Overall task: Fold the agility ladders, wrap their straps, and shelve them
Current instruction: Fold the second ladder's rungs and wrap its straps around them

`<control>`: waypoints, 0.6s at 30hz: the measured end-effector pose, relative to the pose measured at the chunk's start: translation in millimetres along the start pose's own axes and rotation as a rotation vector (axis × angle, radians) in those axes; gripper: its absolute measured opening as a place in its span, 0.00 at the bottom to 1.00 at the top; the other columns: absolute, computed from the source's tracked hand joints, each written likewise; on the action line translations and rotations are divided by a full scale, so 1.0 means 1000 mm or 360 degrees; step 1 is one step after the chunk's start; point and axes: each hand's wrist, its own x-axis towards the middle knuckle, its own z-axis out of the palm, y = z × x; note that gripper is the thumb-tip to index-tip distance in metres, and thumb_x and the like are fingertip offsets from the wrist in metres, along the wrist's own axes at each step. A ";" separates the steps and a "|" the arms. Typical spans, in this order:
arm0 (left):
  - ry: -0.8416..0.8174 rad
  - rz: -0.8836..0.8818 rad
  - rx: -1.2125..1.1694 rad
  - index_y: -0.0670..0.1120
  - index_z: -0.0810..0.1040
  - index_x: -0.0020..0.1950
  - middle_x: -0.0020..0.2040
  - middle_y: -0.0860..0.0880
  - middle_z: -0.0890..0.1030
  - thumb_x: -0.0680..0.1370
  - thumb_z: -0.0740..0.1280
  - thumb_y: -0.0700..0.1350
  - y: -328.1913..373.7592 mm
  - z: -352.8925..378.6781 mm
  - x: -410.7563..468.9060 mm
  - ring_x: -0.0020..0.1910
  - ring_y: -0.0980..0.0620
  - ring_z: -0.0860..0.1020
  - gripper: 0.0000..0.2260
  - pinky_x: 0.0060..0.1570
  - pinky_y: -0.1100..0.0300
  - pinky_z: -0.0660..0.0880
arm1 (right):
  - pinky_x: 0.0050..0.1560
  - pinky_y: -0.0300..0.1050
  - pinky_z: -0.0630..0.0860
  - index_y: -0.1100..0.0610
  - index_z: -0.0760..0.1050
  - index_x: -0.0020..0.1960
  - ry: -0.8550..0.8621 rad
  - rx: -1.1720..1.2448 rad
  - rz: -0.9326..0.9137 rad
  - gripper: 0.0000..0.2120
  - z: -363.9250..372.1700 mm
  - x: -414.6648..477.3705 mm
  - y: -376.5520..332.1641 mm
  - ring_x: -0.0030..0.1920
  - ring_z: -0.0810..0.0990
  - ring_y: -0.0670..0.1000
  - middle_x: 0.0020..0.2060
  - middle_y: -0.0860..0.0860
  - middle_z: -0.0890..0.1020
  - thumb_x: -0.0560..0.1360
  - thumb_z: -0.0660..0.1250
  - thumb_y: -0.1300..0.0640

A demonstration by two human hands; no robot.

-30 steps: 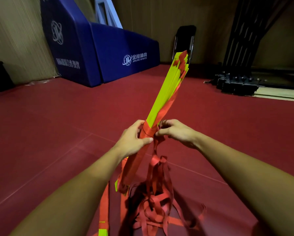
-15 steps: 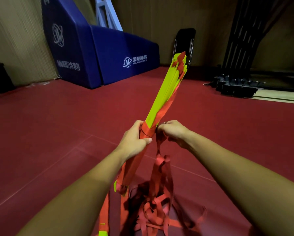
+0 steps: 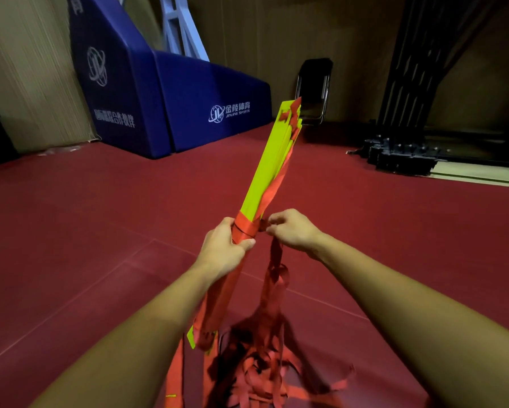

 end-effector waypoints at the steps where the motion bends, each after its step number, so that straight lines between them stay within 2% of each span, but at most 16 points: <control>1: 0.0004 0.0006 0.0004 0.48 0.76 0.60 0.52 0.49 0.83 0.74 0.74 0.49 0.000 -0.001 -0.001 0.55 0.46 0.80 0.17 0.44 0.60 0.66 | 0.46 0.43 0.73 0.54 0.83 0.45 -0.0014 -0.0136 -0.0032 0.07 -0.002 0.000 0.001 0.45 0.79 0.52 0.41 0.52 0.84 0.75 0.66 0.60; 2: 0.0010 0.0012 0.0004 0.48 0.76 0.59 0.51 0.50 0.83 0.74 0.74 0.49 0.001 -0.001 -0.001 0.54 0.46 0.80 0.16 0.44 0.60 0.66 | 0.49 0.43 0.75 0.55 0.84 0.48 -0.0021 -0.0184 -0.0053 0.08 -0.004 0.002 0.002 0.47 0.80 0.51 0.44 0.52 0.85 0.75 0.67 0.63; 3: 0.0017 0.0022 -0.0002 0.48 0.76 0.59 0.51 0.50 0.83 0.74 0.75 0.49 0.001 -0.001 -0.001 0.54 0.46 0.80 0.16 0.44 0.59 0.67 | 0.48 0.44 0.76 0.56 0.84 0.48 -0.0042 -0.0123 -0.0055 0.10 -0.006 0.003 0.002 0.46 0.80 0.50 0.44 0.52 0.85 0.74 0.67 0.66; 4: 0.0028 0.0033 -0.0007 0.48 0.76 0.59 0.51 0.49 0.83 0.74 0.75 0.49 0.001 -0.001 -0.001 0.54 0.45 0.80 0.17 0.45 0.59 0.68 | 0.41 0.43 0.76 0.57 0.84 0.46 -0.0074 0.0021 -0.0048 0.11 -0.006 0.002 0.002 0.41 0.78 0.50 0.41 0.52 0.85 0.73 0.66 0.69; 5: 0.0042 0.0049 -0.0009 0.48 0.75 0.59 0.52 0.48 0.84 0.73 0.75 0.49 0.002 -0.002 -0.001 0.55 0.45 0.80 0.18 0.46 0.58 0.69 | 0.33 0.41 0.72 0.57 0.84 0.43 -0.0102 0.0184 -0.0032 0.13 -0.007 0.000 0.001 0.36 0.75 0.48 0.37 0.52 0.83 0.73 0.64 0.71; 7: 0.0070 0.0095 -0.0009 0.47 0.74 0.60 0.53 0.48 0.84 0.72 0.76 0.49 0.003 -0.003 -0.001 0.55 0.45 0.80 0.19 0.48 0.57 0.71 | 0.27 0.37 0.62 0.56 0.81 0.39 -0.0112 0.0471 0.0056 0.16 -0.011 -0.001 -0.001 0.31 0.69 0.45 0.34 0.51 0.80 0.73 0.62 0.73; 9: 0.0087 0.0141 0.0000 0.47 0.73 0.60 0.53 0.48 0.84 0.72 0.77 0.49 0.005 -0.004 -0.001 0.54 0.45 0.81 0.21 0.49 0.56 0.72 | 0.27 0.36 0.60 0.56 0.80 0.38 -0.0125 0.0671 0.0146 0.15 -0.017 -0.003 -0.003 0.28 0.69 0.43 0.32 0.48 0.80 0.72 0.61 0.73; 11: 0.0102 0.0189 -0.0001 0.47 0.73 0.60 0.53 0.47 0.84 0.71 0.77 0.49 0.007 -0.004 -0.002 0.54 0.44 0.81 0.21 0.51 0.54 0.73 | 0.27 0.35 0.60 0.56 0.78 0.41 -0.0198 0.0883 0.0214 0.14 -0.021 -0.005 -0.004 0.29 0.74 0.41 0.32 0.47 0.82 0.73 0.60 0.72; 13: 0.0114 0.0208 -0.0003 0.46 0.73 0.60 0.53 0.47 0.84 0.71 0.77 0.49 0.007 -0.005 -0.001 0.54 0.44 0.81 0.22 0.52 0.53 0.74 | 0.28 0.34 0.64 0.57 0.78 0.45 -0.0302 0.1075 0.0241 0.13 -0.024 -0.007 -0.003 0.36 0.83 0.44 0.39 0.51 0.85 0.74 0.59 0.71; 15: 0.0120 0.0206 -0.0009 0.46 0.73 0.62 0.54 0.46 0.84 0.72 0.77 0.49 0.007 -0.005 0.000 0.55 0.44 0.81 0.22 0.52 0.53 0.74 | 0.34 0.38 0.70 0.58 0.78 0.48 -0.0437 0.1242 0.0264 0.11 -0.028 -0.008 0.001 0.42 0.85 0.49 0.45 0.56 0.86 0.77 0.58 0.67; 16: 0.0122 0.0199 -0.0013 0.46 0.73 0.62 0.54 0.46 0.84 0.72 0.76 0.49 0.006 -0.006 0.000 0.55 0.44 0.81 0.22 0.52 0.54 0.73 | 0.37 0.40 0.71 0.59 0.78 0.49 -0.0499 0.1266 0.0283 0.10 -0.029 -0.008 0.003 0.43 0.86 0.50 0.46 0.56 0.85 0.79 0.57 0.64; 18: 0.0128 0.0185 -0.0015 0.46 0.74 0.61 0.54 0.46 0.84 0.72 0.76 0.49 0.003 -0.007 0.001 0.54 0.44 0.81 0.21 0.51 0.54 0.73 | 0.32 0.38 0.66 0.60 0.79 0.50 -0.0592 0.1126 0.0274 0.12 -0.031 -0.006 0.007 0.39 0.84 0.47 0.47 0.57 0.85 0.81 0.56 0.61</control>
